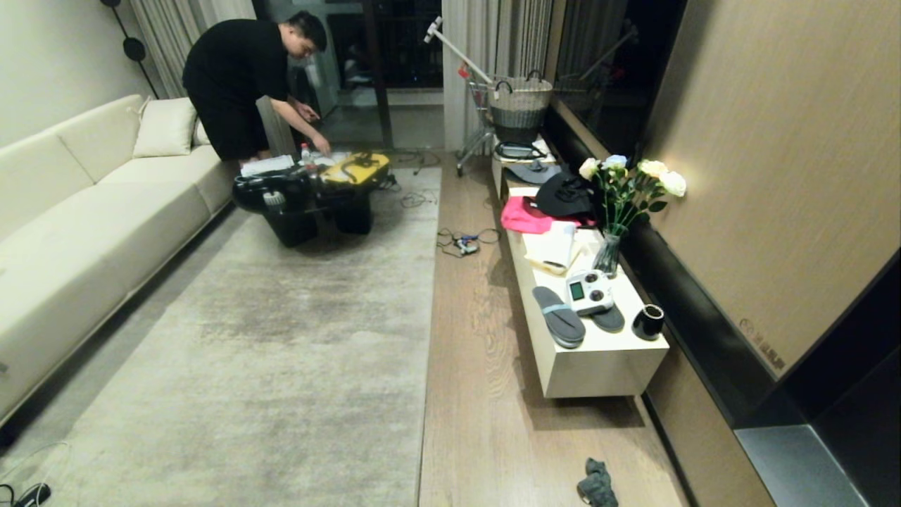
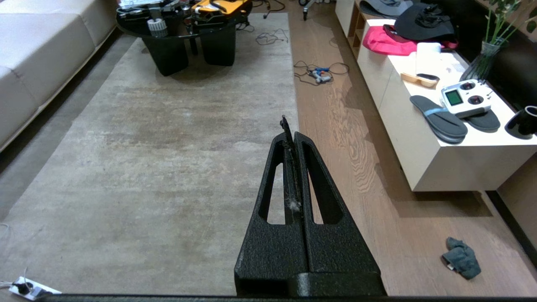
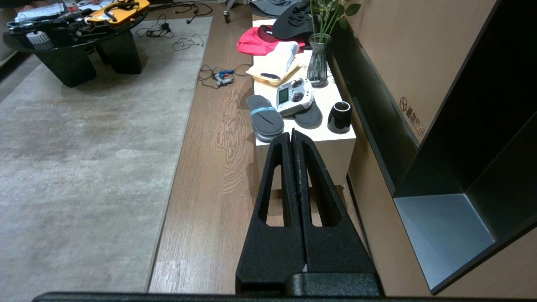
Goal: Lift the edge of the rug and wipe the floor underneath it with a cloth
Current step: Pick up the rag
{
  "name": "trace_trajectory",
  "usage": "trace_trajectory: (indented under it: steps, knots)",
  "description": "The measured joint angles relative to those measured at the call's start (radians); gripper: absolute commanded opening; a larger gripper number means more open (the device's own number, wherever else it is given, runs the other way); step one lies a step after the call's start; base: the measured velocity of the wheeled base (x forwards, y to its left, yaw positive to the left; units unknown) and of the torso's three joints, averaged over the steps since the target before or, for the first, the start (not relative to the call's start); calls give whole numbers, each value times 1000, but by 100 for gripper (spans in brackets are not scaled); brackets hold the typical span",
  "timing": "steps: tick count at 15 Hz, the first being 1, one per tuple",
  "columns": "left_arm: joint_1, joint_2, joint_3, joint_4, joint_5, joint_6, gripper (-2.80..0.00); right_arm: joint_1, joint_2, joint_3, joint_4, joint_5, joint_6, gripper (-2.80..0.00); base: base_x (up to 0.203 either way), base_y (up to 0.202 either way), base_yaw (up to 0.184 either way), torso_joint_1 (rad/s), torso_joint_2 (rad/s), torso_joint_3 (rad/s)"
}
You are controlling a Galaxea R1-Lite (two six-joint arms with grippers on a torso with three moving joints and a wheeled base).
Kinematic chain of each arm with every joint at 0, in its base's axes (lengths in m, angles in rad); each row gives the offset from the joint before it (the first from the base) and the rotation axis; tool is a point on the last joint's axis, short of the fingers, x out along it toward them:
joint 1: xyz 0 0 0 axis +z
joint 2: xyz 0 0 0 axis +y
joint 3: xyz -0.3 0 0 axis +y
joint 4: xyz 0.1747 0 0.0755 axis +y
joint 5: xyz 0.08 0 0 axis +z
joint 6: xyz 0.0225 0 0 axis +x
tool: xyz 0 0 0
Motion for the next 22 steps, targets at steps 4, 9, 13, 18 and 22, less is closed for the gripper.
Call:
trace_trajectory:
  steps: [4,9,13,18,22]
  knots:
    - [0,0,0,0,0,0,-280,0,0,0,0,0,2,-280,0,0,0,0,0,0]
    - [1,0,0,0,0,0,-280,0,0,0,-1,0,2,-280,0,0,0,0,0,0]
    - [0,0,0,0,0,0,-280,0,0,0,-1,0,2,-280,0,0,0,0,0,0]
    - [0,0,0,0,0,0,-280,0,0,0,-1,0,2,-280,0,0,0,0,0,0]
    - [0,0,0,0,0,0,-280,0,0,0,-1,0,2,-280,0,0,0,0,0,0]
